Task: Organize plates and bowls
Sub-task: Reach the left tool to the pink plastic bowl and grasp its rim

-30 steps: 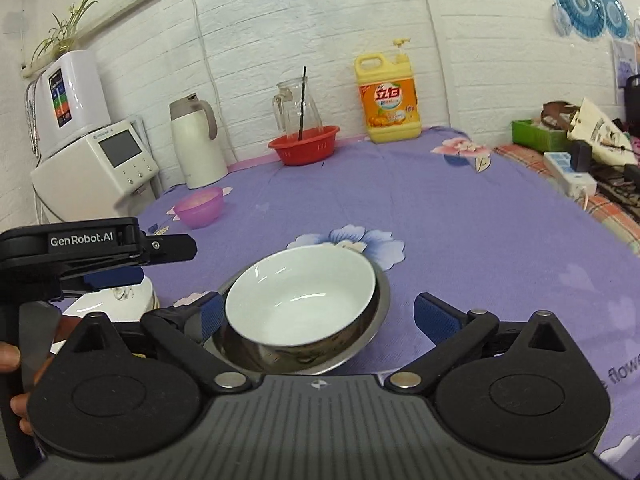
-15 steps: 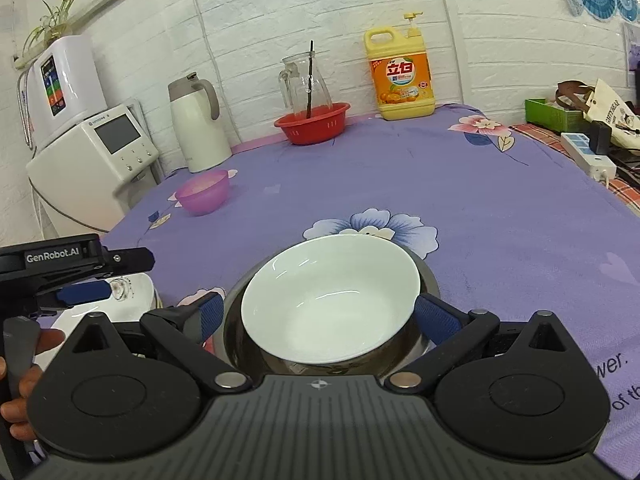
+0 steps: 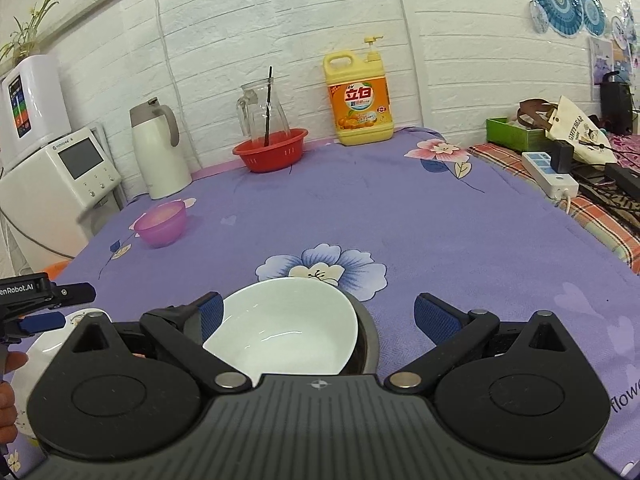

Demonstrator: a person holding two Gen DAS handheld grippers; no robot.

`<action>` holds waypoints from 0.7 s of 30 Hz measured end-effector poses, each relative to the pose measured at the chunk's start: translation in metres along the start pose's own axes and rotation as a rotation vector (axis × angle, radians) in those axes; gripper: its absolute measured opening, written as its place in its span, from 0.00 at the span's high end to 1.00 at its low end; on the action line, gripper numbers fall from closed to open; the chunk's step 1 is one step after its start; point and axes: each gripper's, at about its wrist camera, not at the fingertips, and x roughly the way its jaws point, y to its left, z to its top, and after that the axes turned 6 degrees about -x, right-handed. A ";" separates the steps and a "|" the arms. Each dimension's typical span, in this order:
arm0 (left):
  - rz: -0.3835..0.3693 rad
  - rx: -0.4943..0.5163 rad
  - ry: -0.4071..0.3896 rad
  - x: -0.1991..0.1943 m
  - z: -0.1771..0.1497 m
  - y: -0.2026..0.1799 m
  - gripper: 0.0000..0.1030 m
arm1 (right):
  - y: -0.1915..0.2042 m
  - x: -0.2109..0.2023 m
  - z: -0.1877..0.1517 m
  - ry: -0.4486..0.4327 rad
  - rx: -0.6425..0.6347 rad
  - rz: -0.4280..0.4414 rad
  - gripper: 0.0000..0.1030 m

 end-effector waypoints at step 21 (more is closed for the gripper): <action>0.123 0.092 -0.042 0.100 0.150 0.044 0.27 | 0.115 0.175 0.106 0.197 -0.332 0.300 0.00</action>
